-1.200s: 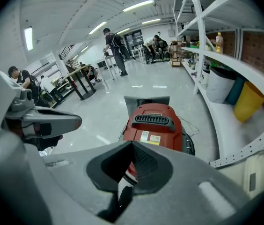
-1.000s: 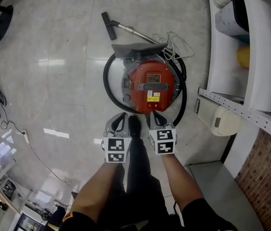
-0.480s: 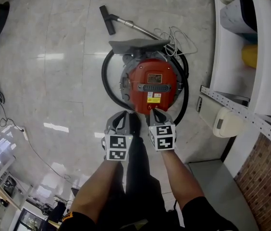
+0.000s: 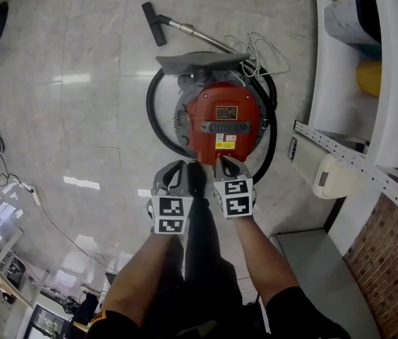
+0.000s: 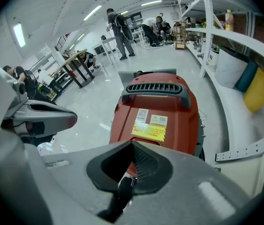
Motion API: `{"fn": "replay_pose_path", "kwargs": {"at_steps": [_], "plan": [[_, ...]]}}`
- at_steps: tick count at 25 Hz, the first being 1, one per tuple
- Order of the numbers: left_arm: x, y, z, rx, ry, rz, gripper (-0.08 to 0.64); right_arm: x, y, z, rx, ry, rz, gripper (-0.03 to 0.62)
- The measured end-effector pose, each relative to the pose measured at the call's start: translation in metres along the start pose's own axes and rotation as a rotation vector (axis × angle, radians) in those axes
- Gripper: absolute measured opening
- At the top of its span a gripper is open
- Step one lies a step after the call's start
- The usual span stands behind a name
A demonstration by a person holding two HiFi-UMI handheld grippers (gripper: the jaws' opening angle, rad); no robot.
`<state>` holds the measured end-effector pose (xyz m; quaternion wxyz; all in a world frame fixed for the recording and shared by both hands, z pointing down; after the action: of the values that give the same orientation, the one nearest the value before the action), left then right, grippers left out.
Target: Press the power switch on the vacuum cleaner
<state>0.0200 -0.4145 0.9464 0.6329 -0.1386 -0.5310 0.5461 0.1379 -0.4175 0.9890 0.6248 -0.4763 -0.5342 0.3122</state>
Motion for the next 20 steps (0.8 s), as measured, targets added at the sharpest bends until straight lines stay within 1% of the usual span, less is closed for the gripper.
{"fn": "replay_pose_path", "kwargs": {"at_steps": [10, 13, 16, 20], "plan": [[-0.002, 0.010, 0.006, -0.024, -0.013, -0.013, 0.014, -0.002, -0.004, 0.006, 0.006, 0.037, 0.032, -0.008], [-0.003, 0.014, 0.006, -0.027, -0.007, -0.020, 0.014, -0.003, -0.007, 0.011, 0.012, 0.072, 0.045, -0.008], [-0.004, 0.020, 0.008, -0.037, 0.019, -0.034, 0.014, -0.003, -0.009, 0.014, 0.030, 0.113, 0.035, -0.008], [-0.008, 0.028, 0.004, -0.035, 0.029, -0.052, 0.014, -0.009, -0.004, 0.012, 0.037, 0.097, -0.009, -0.008]]}}
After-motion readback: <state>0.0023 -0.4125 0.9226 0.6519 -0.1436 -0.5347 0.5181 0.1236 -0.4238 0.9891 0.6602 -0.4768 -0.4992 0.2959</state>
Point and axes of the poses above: the fingertips, and each gripper's own axes: y backward along the fingers, z to its left, x out of its underside, the point moved 2 cm from there along y, backward along the fingers, and after that the axes turned 14 degrees about x, right-handed, at the moved point
